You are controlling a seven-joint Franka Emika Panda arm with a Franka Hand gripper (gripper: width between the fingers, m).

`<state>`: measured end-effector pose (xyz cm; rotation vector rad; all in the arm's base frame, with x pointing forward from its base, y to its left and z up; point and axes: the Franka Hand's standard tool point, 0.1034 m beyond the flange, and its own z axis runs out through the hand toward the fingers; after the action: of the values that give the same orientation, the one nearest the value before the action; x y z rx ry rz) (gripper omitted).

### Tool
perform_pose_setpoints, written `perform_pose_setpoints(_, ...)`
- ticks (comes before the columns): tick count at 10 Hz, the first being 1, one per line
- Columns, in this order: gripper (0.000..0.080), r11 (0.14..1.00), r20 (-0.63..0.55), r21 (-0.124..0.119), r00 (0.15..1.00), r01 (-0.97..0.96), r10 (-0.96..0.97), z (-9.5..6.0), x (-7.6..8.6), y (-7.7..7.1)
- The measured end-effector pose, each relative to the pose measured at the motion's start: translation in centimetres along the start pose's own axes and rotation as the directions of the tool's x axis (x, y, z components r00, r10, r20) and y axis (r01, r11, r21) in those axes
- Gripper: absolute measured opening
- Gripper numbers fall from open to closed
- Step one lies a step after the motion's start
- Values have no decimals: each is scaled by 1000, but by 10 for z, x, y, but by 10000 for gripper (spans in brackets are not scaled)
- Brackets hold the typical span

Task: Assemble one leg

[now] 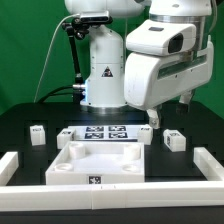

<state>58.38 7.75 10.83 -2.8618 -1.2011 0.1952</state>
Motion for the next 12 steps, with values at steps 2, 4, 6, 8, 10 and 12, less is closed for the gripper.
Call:
perform_pose_setpoints(2,649,1000,2,1,1000,0,0,0,0,0)
perform_pose_setpoints(4,649,1000,2,1,1000,-1,1,0,0,0)
perform_pose_setpoints(6,649,1000,-2,-1,1000,10,-10,1,0,0)
perform_pose_setpoints(8,649,988,-33,-25,988,152,-153,21,-17,1)
perform_pose_setpoints(10,649,963,-44,-39,962,268,-269,35,-33,6)
perform_pose_setpoints(12,649,931,-43,-44,930,362,-364,40,-44,13)
